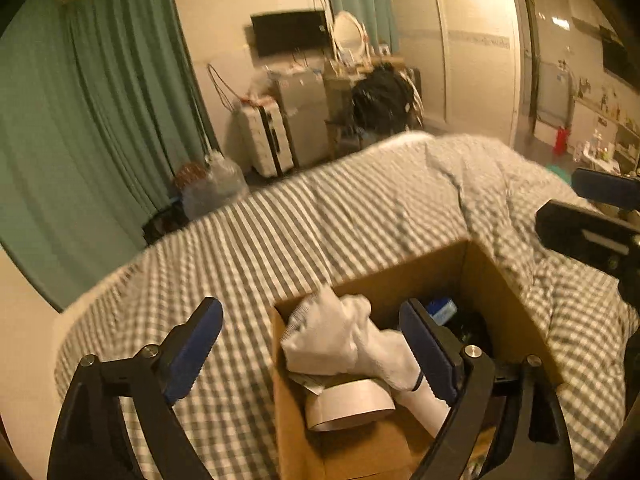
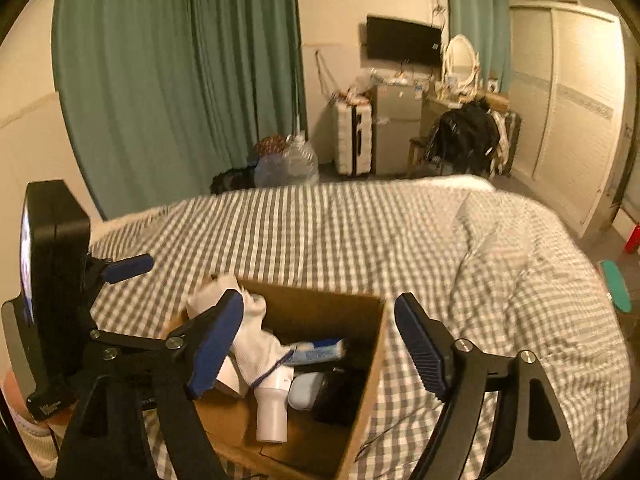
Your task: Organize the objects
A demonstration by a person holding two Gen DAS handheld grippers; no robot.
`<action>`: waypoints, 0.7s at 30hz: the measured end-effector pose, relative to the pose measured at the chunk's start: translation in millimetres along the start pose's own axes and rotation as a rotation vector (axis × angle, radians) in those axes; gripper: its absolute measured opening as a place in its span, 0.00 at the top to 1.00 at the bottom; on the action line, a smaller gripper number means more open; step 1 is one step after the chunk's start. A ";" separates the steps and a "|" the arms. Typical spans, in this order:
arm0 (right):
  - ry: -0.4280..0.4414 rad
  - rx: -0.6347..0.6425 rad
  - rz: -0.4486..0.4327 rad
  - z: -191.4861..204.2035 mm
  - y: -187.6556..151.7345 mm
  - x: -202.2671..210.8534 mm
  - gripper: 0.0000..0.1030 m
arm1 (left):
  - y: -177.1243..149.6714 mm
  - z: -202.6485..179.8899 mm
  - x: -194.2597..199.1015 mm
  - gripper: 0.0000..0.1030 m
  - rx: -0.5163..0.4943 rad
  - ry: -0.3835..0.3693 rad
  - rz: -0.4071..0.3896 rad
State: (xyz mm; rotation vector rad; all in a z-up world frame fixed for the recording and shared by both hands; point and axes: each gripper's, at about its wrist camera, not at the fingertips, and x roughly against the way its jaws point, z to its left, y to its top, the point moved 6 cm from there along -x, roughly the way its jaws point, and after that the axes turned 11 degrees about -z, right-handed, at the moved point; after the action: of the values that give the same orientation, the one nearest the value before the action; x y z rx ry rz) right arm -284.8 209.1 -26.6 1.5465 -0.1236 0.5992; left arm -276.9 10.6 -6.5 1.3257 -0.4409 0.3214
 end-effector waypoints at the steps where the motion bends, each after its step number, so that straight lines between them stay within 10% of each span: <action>1: -0.007 0.001 -0.014 0.6 6.5 6.0 0.21 | 6.5 2.9 7.7 0.06 0.011 0.011 -0.018; 12: -0.068 -0.023 -0.255 5.5 66.3 109.0 0.04 | 45.4 18.6 101.2 0.01 0.102 0.047 -0.191; 21: -0.088 -0.060 -0.360 -4.0 49.9 150.5 0.01 | 31.2 23.5 158.7 0.00 0.154 0.136 -0.327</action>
State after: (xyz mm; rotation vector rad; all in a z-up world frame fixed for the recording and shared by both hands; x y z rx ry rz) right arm -179.3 251.3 84.2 1.4907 0.0694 0.2404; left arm -155.5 -9.2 101.3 1.4901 -0.0818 0.1731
